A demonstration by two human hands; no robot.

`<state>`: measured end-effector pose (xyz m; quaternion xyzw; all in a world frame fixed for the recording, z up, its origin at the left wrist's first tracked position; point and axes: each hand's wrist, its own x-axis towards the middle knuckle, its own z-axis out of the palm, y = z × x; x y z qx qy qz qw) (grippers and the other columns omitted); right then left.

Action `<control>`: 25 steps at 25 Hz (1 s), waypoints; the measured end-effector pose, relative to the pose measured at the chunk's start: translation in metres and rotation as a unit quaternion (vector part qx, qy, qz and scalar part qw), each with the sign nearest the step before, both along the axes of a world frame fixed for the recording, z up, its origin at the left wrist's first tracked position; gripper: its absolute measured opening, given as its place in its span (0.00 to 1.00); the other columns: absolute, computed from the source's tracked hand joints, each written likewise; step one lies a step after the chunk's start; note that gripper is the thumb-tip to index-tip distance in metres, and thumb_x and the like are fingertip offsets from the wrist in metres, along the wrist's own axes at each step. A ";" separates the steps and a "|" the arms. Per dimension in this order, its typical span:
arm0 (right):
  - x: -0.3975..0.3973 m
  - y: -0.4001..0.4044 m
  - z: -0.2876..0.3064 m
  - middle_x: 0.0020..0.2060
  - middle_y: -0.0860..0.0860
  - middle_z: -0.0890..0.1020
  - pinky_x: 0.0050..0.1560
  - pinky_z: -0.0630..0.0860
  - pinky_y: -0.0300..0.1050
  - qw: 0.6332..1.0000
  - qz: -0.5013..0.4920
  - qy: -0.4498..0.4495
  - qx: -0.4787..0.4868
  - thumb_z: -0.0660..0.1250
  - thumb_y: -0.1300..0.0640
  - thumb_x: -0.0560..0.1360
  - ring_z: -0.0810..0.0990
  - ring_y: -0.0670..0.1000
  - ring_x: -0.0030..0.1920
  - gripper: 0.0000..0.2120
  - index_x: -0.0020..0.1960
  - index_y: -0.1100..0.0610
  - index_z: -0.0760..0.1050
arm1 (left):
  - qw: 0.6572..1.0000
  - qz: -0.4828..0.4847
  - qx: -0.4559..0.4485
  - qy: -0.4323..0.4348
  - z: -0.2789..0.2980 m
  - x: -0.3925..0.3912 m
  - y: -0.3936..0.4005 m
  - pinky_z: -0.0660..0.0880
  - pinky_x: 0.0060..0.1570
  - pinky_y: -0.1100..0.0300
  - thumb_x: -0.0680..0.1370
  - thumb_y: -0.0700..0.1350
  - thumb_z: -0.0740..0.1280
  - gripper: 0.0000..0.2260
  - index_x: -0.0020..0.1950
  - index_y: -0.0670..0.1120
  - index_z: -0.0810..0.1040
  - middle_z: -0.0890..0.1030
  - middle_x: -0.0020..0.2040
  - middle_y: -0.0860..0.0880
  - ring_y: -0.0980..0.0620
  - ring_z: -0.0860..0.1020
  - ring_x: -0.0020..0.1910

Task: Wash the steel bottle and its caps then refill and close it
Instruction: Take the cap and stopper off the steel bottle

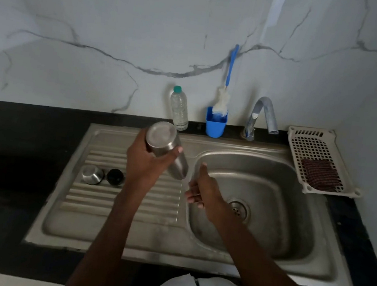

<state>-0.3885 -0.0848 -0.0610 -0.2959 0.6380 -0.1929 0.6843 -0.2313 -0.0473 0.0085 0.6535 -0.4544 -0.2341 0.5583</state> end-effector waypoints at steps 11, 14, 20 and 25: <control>0.037 0.012 0.001 0.35 0.58 0.85 0.23 0.66 0.33 0.988 0.040 0.057 -0.139 0.60 0.41 0.83 0.79 0.50 0.28 0.22 0.50 0.60 0.79 | 0.991 0.106 0.046 -0.063 -0.040 0.078 0.032 0.79 0.61 0.52 0.68 0.51 0.84 0.33 0.69 0.53 0.73 0.82 0.59 0.58 0.55 0.81 0.58; 0.045 0.015 0.004 0.36 0.59 0.83 0.21 0.66 0.31 0.985 0.038 0.054 -0.160 0.61 0.44 0.84 0.78 0.48 0.27 0.19 0.49 0.60 0.77 | 0.992 0.102 0.048 -0.057 -0.043 0.081 0.031 0.78 0.63 0.51 0.69 0.51 0.84 0.34 0.71 0.53 0.72 0.81 0.61 0.57 0.55 0.80 0.59; 0.055 0.021 -0.001 0.38 0.59 0.84 0.22 0.68 0.33 0.983 0.050 0.046 -0.168 0.65 0.50 0.83 0.79 0.50 0.30 0.12 0.54 0.60 0.78 | 0.994 0.070 0.053 -0.070 -0.044 0.083 0.027 0.75 0.65 0.53 0.71 0.49 0.82 0.39 0.76 0.51 0.66 0.78 0.69 0.51 0.50 0.78 0.65; 0.051 0.020 -0.002 0.42 0.59 0.84 0.23 0.68 0.32 0.983 0.056 0.055 -0.168 0.65 0.51 0.82 0.79 0.51 0.33 0.12 0.56 0.60 0.76 | 0.991 0.090 0.063 -0.071 -0.047 0.086 0.025 0.76 0.68 0.43 0.68 0.52 0.84 0.45 0.78 0.52 0.63 0.77 0.71 0.49 0.47 0.77 0.68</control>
